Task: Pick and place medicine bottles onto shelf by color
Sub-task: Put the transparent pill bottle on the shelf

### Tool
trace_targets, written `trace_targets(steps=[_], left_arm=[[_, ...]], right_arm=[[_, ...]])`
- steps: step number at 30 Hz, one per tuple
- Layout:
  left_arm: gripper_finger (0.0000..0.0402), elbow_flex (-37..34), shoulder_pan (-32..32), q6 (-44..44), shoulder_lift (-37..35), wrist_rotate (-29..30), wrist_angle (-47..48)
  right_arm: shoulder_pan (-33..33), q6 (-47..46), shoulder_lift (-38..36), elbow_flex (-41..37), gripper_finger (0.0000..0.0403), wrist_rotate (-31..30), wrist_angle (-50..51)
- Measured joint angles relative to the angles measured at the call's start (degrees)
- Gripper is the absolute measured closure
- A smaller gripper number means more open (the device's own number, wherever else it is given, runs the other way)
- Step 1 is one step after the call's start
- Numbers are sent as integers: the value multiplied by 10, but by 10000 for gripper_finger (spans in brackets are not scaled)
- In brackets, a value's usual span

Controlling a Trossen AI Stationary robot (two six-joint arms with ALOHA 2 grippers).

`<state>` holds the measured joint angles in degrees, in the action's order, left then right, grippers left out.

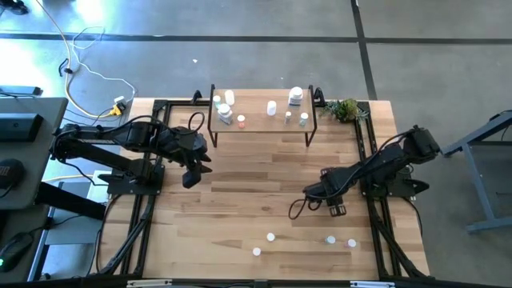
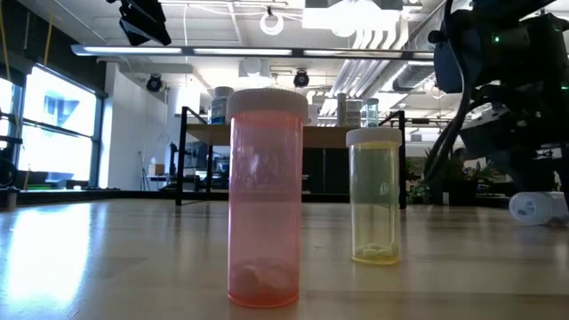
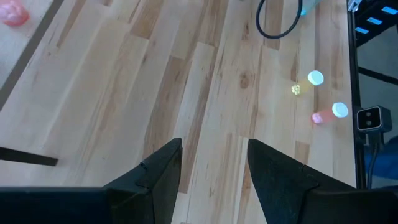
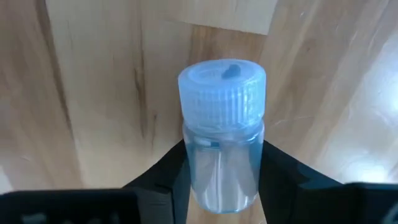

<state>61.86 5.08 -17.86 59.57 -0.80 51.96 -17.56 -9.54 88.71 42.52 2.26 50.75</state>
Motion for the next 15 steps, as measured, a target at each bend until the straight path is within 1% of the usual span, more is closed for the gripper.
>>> trace_targets(steps=[3,8,12,15], left_arm=[[227,0,0,0,0,0,0],[227,0,0,0,0,0,0],[227,0,0,1,0,0,0],[227,0,0,22,0,0,0]], right_arm=[[-1,-27,1,15,274,21,-3],[0,-68,1,61,274,14,-21],[0,-95,1,103,274,-12,-53],[0,-117,1,132,274,-42,-91]])
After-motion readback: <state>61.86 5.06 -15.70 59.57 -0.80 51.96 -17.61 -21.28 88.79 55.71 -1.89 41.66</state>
